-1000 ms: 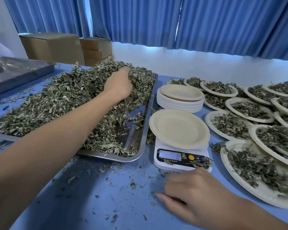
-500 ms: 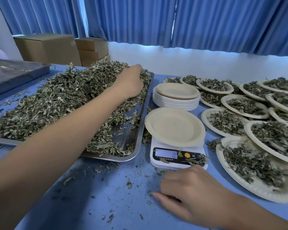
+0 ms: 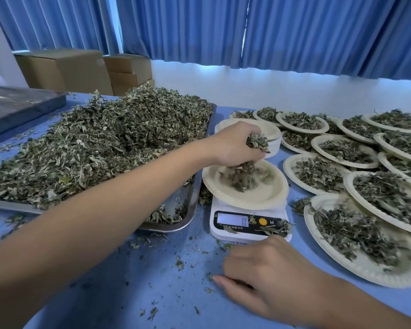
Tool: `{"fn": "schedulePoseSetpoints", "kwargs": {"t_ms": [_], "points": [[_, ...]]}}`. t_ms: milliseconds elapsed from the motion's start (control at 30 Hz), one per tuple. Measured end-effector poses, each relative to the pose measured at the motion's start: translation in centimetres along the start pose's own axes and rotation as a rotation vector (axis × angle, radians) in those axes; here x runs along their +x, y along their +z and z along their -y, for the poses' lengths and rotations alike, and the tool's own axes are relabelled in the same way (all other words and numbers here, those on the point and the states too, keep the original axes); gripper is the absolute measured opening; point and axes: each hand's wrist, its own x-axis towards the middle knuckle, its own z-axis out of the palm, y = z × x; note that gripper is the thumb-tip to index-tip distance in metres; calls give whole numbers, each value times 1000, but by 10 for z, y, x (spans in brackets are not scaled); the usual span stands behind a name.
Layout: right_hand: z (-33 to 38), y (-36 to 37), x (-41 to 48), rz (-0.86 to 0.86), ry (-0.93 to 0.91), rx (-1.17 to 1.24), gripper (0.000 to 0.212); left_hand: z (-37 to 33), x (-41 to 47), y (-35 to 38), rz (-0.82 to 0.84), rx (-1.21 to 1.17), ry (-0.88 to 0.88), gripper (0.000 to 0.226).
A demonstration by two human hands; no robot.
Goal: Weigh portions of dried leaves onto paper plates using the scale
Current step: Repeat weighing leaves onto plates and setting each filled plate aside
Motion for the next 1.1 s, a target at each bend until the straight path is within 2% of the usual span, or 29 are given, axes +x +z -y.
{"fn": "schedulePoseSetpoints", "kwargs": {"t_ms": [200, 333, 400, 500, 567, 600, 667, 733, 800, 867, 967, 1100], "points": [[0, -1, -1, 15, 2, 4, 40, 0, -3, -18, 122, 109, -21, 27], [0, 0, -1, 23, -2, 5, 40, 4, -9, -36, 162, 34, -52, 31], [0, 0, -1, 23, -2, 12, 40, 8, -9, -43, 97, -91, -105, 35], [0, -1, -1, 18, 4, 3, 40, 23, -2, -52, -142, -246, -290, 41], [0, 0, -1, 19, 6, 16, 40, 41, 2, -56, -269, -213, -389, 38], [0, 1, -1, 16, 4, 18, 40, 53, 4, -57, -270, -100, -404, 34], [0, 0, -1, 13, 3, 5, 39, 77, 2, -56, -169, 175, -444, 27], [1, 0, -1, 20, -2, -11, 39, 99, -2, -51, -23, 325, -552, 49], [1, -1, -1, 21, -7, -10, 39, 113, -7, -46, 111, 371, -628, 67], [0, 0, -1, 15, -12, 3, 40, 119, -10, -43, 187, 404, -623, 72], [0, 0, -1, 16, -6, 26, 39, 114, -11, -44, 221, 435, -539, 69], [0, -1, 0, 26, -3, 22, 40, 102, -19, -47, 244, 363, -422, 60]]}}
